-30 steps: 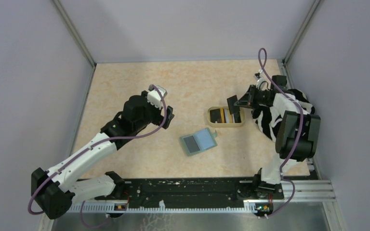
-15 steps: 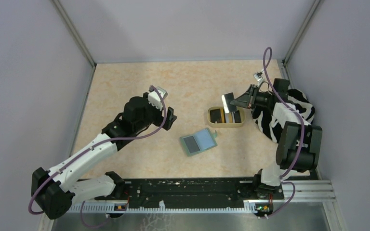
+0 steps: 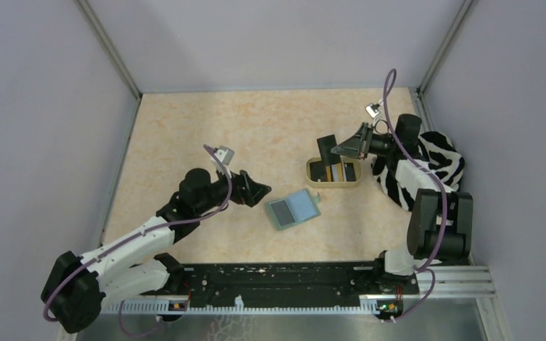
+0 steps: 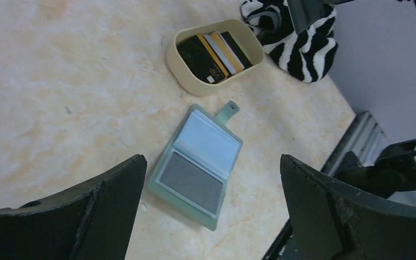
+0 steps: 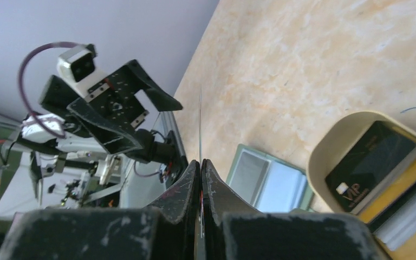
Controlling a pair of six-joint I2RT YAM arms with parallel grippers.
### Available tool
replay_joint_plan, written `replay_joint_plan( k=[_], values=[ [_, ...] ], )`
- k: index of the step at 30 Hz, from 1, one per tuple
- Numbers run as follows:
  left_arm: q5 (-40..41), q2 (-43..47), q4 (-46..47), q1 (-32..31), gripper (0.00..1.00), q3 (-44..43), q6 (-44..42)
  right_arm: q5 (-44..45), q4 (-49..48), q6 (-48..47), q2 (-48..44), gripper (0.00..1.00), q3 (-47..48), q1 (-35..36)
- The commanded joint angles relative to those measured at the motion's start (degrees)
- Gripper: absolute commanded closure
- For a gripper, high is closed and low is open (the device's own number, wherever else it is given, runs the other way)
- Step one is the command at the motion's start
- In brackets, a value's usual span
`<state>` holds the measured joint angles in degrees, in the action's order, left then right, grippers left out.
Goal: Put the credit cards into the card holder
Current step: Pick up the credit card from the storage box.
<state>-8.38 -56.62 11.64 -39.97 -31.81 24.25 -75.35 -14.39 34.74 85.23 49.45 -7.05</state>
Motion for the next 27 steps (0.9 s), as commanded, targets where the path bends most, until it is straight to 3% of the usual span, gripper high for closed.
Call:
replay_joint_plan(
  k=[1, 11, 19, 27],
  values=[
    [-5.2, 0.5, 24.0, 0.2, 0.01, 8.1, 16.4, -1.5, -5.3, 2.5, -1.6, 1.00, -0.4, 3.8],
    [-11.5, -13.5, 49.7, 0.1, 0.04, 14.8, 30.1, -2.4, -6.2, 2.6, 0.8, 1.00, -0.3, 13.4],
    [-14.8, -27.9, 68.2, -0.5, 0.15, 13.6, 37.3, -2.5, -6.3, 2.6, 1.6, 1.00, -0.1, 17.3],
    [-13.1, -32.9, 70.7, -3.4, 0.20, 9.7, 35.8, -2.4, -3.8, 0.4, 3.2, 1.00, 0.8, 19.9]
  ],
)
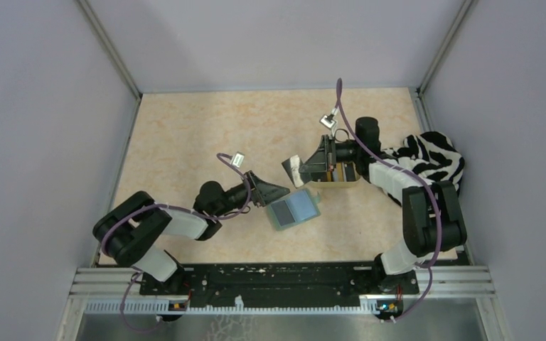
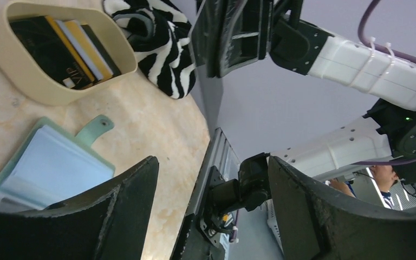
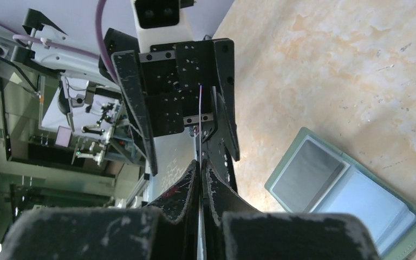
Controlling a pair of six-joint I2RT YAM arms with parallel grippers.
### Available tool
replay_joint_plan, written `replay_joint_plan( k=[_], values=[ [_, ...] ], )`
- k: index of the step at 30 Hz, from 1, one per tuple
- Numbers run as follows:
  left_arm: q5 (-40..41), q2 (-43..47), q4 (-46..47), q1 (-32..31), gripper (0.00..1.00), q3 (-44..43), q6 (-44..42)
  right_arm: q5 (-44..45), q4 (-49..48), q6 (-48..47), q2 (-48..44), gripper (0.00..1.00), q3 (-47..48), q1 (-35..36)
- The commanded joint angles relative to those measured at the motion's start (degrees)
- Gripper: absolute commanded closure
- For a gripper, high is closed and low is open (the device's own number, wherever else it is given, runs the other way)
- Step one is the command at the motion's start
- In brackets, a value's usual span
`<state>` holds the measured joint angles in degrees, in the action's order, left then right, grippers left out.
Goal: Put the credit cards into the card holder
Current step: Pick up the credit card from the storage box.
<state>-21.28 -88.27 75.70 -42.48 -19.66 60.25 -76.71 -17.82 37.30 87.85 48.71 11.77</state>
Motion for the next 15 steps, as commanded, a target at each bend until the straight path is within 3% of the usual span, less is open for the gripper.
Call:
replay_joint_plan(
  k=[1, 9, 15],
  values=[
    [0.0, -1.6, 6.5, -0.9, 0.22, -2.9, -0.3, -1.1, 0.0, -2.4, 0.7, 1.00, 1.6, 1.3],
    [-0.7, -5.0, 5.9, -0.9, 0.42, -6.8, -0.1, -0.9, 1.7, -4.3, 1.2, 1.00, 2.1, 3.0],
    [-1.7, -5.7, 5.1, -0.9, 0.75, -7.6, -0.8, -0.8, 3.4, -6.0, 1.4, 1.00, 2.7, 3.5]
  ],
)
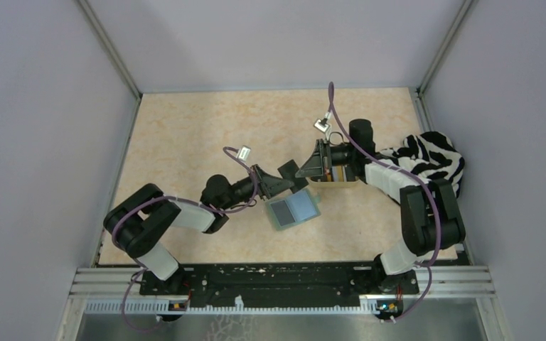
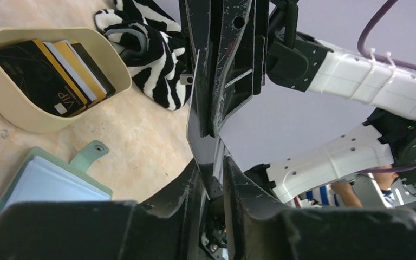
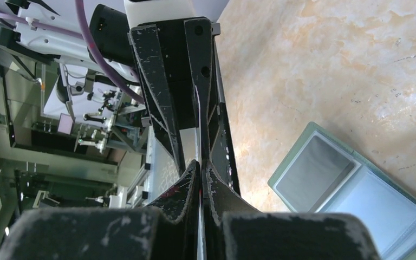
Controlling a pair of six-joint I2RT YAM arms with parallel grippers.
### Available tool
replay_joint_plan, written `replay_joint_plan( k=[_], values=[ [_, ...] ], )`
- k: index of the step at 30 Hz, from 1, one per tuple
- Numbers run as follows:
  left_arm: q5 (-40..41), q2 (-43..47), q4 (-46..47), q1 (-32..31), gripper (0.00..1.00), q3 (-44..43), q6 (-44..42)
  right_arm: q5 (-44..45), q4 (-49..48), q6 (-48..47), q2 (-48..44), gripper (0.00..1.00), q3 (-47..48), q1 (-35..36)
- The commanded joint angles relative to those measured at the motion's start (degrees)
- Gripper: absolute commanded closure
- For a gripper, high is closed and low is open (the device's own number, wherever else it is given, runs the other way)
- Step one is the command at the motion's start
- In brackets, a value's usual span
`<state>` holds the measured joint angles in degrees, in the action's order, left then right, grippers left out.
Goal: Put the credit cards into the card holder
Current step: Pick up the credit card from the storage box.
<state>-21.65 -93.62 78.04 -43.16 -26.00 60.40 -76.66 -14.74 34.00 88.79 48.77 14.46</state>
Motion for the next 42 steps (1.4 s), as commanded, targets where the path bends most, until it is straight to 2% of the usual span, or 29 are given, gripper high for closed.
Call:
replay_joint_plan(
  k=[1, 4, 6, 10, 13, 16, 21, 28, 40, 42],
  values=[
    [-1.4, -0.3, 2.3, -0.3, 0.83, -1.2, -1.3, -0.8, 0.7, -2.9, 0.5, 1.00, 2.7, 0.8],
    [-1.8, 0.4, 1.1, -0.3, 1.00, -0.7, -3.0, -0.7, 1.8, -4.1, 0.5, 1.00, 3.0, 1.0],
    [-2.1, 1.1, 0.4, -0.3, 1.00, -0.1, -4.4, -0.5, 3.8, -5.8, 0.5, 0.94, 3.5, 1.1],
    [-4.0, 4.9, -6.3, -0.3, 1.00, 0.6, -11.3, -0.7, 15.2, -17.3, 0.4, 0.70, 7.1, 1.3],
    [-7.3, 9.3, -17.7, -0.3, 1.00, -0.4, -19.0, -0.8, 27.4, -30.0, 0.0, 0.56, 10.5, 1.4],
    [-9.3, 15.2, -32.3, -0.3, 1.00, -1.7, -26.9, -0.8, 30.2, -35.6, -1.5, 0.51, 10.8, 1.6],
    [-11.9, 20.6, -43.2, -0.3, 1.00, -2.5, -34.2, -2.6, 33.9, -43.6, -3.3, 0.52, 10.8, 2.6],
    [-17.6, 19.6, -51.1, -0.3, 1.00, -7.0, -37.1, -5.0, 42.4, -55.9, -4.4, 0.59, 11.9, 5.2],
    [-17.4, 19.4, -51.9, -0.3, 1.00, -8.3, -37.5, -5.0, 47.4, -61.7, -3.5, 0.82, 13.2, 7.3],
    [-17.3, 19.4, -51.9, -0.3, 1.00, -8.3, -37.3, -5.2, 47.4, -61.8, -3.5, 0.88, 13.2, 7.5]
  ],
)
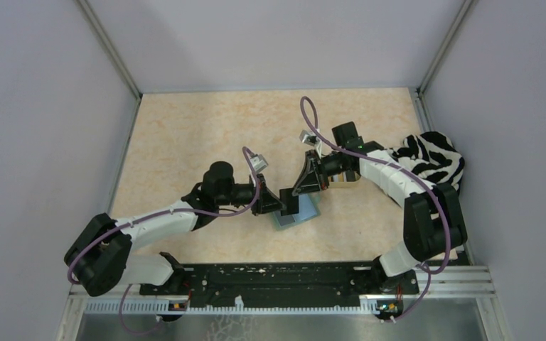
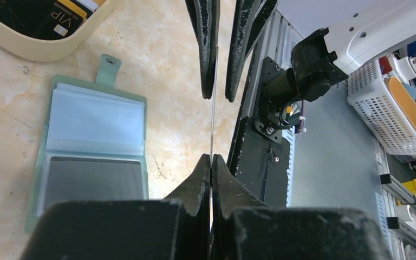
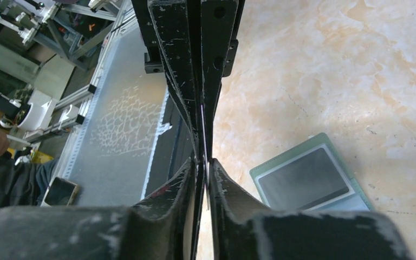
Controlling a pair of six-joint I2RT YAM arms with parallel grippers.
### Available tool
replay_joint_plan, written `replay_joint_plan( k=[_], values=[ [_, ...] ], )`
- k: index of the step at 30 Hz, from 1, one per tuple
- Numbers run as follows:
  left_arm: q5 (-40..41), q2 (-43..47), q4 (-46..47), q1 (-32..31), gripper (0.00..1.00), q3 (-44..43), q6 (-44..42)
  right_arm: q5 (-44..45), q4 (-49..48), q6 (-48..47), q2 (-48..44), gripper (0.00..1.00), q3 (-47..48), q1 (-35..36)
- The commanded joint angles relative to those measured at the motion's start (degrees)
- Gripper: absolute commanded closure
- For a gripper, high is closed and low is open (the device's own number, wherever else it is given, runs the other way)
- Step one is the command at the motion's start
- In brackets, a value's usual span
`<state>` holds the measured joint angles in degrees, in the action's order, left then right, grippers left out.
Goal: Put the credit cards into the card holder
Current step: Pick up the credit card from the storage box, then insert the credit card into the card holder.
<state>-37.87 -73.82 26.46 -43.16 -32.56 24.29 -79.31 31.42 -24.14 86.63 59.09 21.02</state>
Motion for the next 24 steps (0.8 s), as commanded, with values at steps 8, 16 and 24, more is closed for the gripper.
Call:
replay_joint_plan(
  k=[8, 16, 24],
  values=[
    [2.4, 0.5, -0.6, -0.3, 1.00, -0.9, -1.1, -1.9, 2.5, -3.9, -1.0, 1.00, 3.8, 1.0],
    [15.4, 4.9, -3.5, -0.3, 0.65, 3.2, 2.4, 2.5, 5.9, -3.0, 1.7, 1.00, 6.6, 1.0],
    [27.2, 12.9, -3.2, -0.2, 0.51, 11.6, 8.9, 10.4, 0.6, 3.1, 3.5, 1.00, 5.3, 0.9]
  ],
)
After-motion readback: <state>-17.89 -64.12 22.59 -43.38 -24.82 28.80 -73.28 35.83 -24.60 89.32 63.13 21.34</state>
